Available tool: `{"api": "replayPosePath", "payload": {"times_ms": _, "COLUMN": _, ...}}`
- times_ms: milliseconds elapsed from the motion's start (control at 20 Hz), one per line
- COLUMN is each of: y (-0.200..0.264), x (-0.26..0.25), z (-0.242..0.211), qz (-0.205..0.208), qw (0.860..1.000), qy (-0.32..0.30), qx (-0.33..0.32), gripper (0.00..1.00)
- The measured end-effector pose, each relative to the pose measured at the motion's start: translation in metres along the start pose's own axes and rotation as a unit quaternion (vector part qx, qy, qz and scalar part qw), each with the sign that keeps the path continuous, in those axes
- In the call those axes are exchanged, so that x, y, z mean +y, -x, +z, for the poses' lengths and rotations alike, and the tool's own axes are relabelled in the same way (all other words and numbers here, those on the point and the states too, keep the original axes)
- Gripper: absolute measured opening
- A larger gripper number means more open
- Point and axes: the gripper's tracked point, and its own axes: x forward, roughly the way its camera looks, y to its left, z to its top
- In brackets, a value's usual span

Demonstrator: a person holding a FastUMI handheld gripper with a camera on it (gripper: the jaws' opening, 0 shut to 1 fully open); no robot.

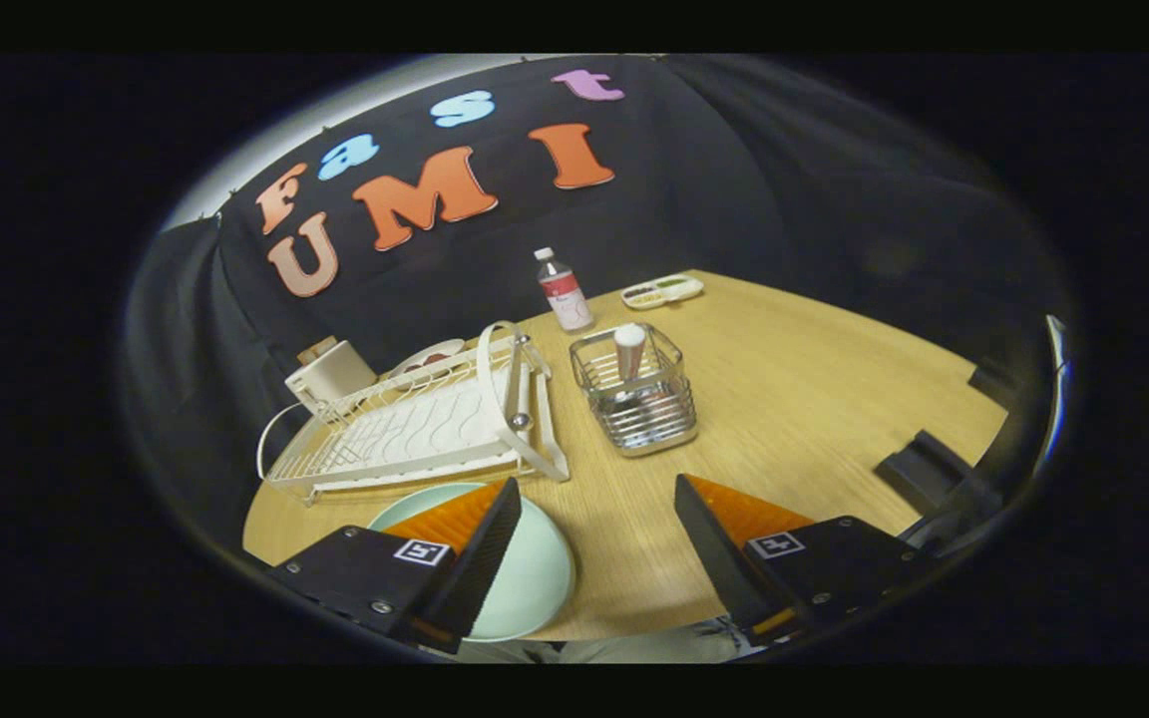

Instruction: Take the plate from the dish rack, then take the spoon from the basket and place it into the plate.

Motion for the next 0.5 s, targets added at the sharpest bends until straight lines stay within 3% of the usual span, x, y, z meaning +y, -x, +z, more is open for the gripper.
{"api": "replayPosePath", "payload": {"times_ms": 200, "y": -0.003, "x": -0.007, "z": 0.042, "qz": -0.021, "qw": 0.995, "qy": 0.060, "qx": -0.082, "gripper": 0.99}}
{"api": "replayPosePath", "payload": {"times_ms": 500, "y": -0.020, "x": -0.015, "z": 0.079, "qz": -0.022, "qw": 0.986, "qy": 0.057, "qx": -0.153, "gripper": 0.99}}
